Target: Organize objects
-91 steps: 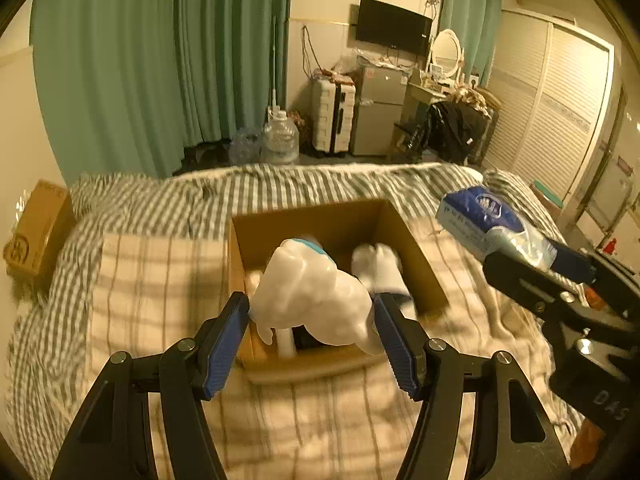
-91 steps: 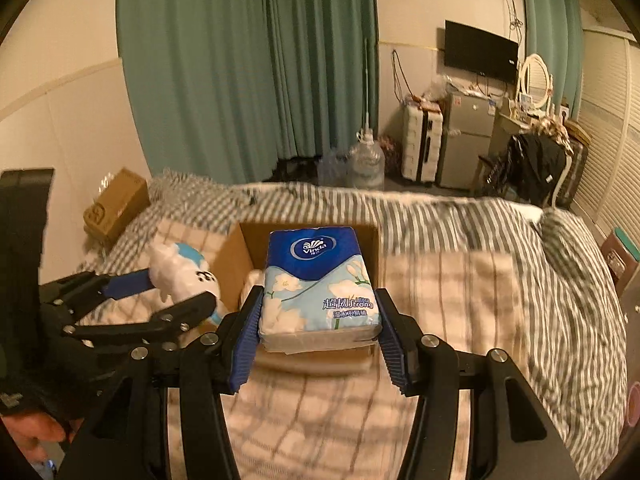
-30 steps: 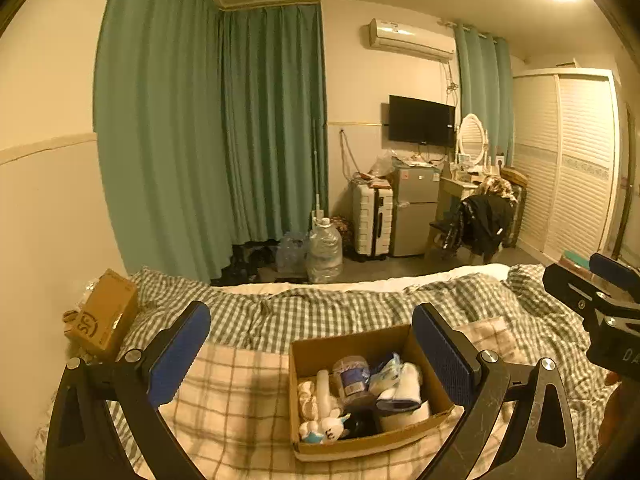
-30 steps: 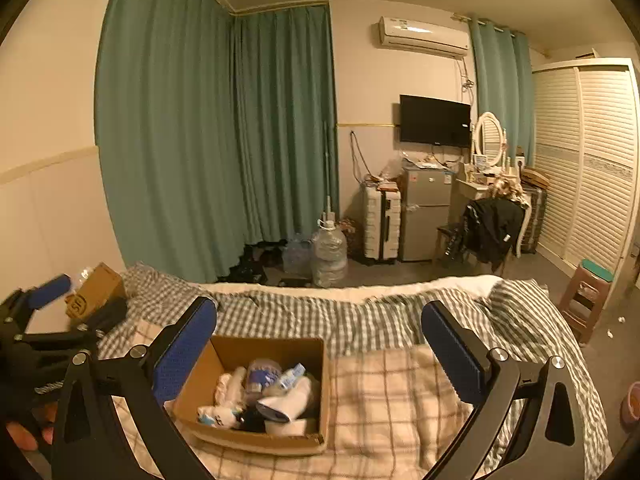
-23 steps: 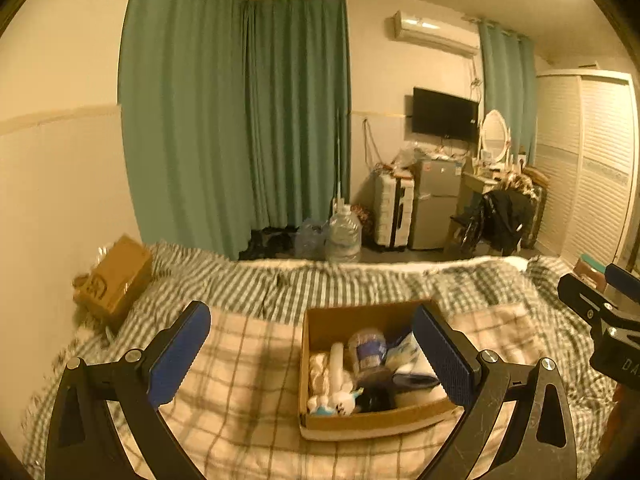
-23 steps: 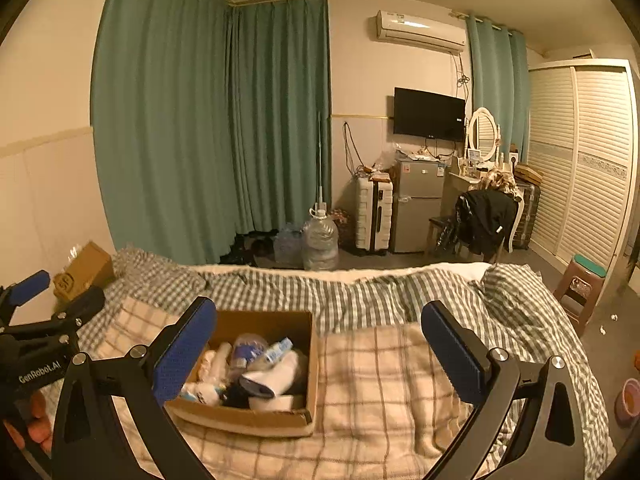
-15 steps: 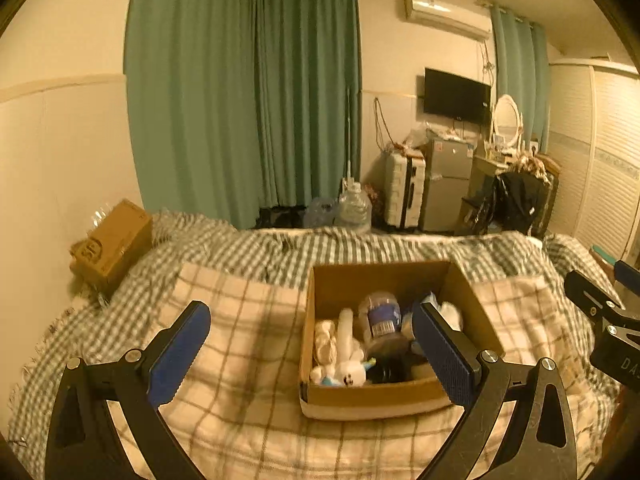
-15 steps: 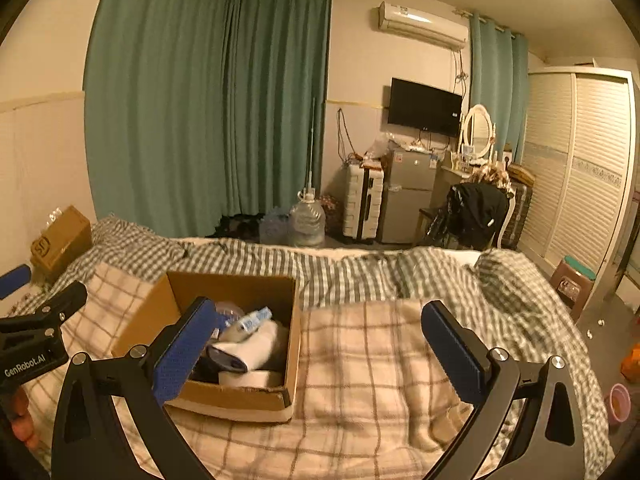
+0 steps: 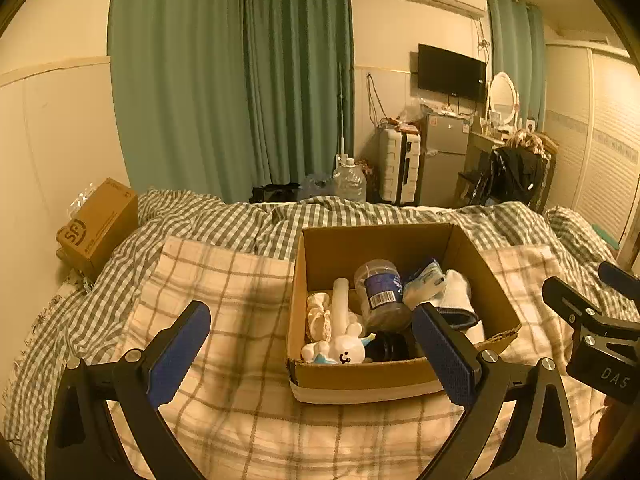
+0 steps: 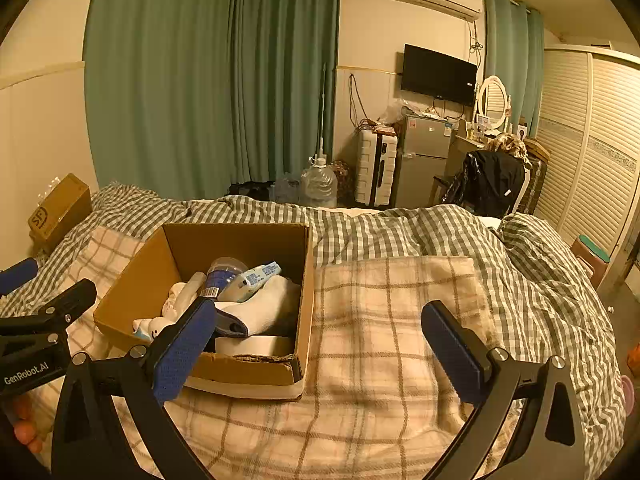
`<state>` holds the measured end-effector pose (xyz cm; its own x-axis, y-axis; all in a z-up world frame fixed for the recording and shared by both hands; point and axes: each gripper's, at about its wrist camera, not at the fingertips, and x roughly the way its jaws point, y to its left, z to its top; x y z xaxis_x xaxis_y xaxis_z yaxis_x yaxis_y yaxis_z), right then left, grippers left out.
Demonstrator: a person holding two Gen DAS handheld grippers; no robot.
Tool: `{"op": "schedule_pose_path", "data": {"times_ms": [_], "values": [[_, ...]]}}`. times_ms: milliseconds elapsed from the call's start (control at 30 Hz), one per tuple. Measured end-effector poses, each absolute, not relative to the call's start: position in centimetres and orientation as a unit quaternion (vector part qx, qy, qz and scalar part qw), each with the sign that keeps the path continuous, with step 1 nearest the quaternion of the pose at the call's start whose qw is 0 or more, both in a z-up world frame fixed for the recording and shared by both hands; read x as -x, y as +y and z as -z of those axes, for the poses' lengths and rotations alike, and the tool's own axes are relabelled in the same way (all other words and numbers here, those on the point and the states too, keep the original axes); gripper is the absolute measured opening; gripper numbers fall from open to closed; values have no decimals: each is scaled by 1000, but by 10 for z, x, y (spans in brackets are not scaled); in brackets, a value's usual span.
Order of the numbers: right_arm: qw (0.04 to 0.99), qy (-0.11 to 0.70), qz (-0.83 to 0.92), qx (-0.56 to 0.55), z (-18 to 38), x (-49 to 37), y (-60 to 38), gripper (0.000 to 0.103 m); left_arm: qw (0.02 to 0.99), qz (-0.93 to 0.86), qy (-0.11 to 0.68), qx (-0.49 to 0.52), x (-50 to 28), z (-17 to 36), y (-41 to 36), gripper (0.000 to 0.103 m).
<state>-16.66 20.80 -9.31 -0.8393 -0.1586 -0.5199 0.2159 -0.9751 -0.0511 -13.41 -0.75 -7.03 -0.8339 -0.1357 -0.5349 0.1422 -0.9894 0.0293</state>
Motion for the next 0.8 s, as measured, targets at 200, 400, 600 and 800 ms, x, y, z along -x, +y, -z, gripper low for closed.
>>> {"op": "schedule_pose_path", "data": {"times_ms": [200, 400, 600, 800], "values": [[97, 49, 959, -261, 88, 163, 208, 103, 74, 958, 5, -277, 133, 70, -8, 103], [99, 51, 959, -262, 90, 163, 206, 103, 76, 958, 2, -276, 133, 70, -7, 103], [101, 51, 958, -263, 90, 164, 206, 103, 78, 959, 0, -274, 133, 70, -7, 103], [102, 51, 958, -263, 91, 165, 205, 103, 78, 959, -1, -273, 132, 70, -8, 103]]}}
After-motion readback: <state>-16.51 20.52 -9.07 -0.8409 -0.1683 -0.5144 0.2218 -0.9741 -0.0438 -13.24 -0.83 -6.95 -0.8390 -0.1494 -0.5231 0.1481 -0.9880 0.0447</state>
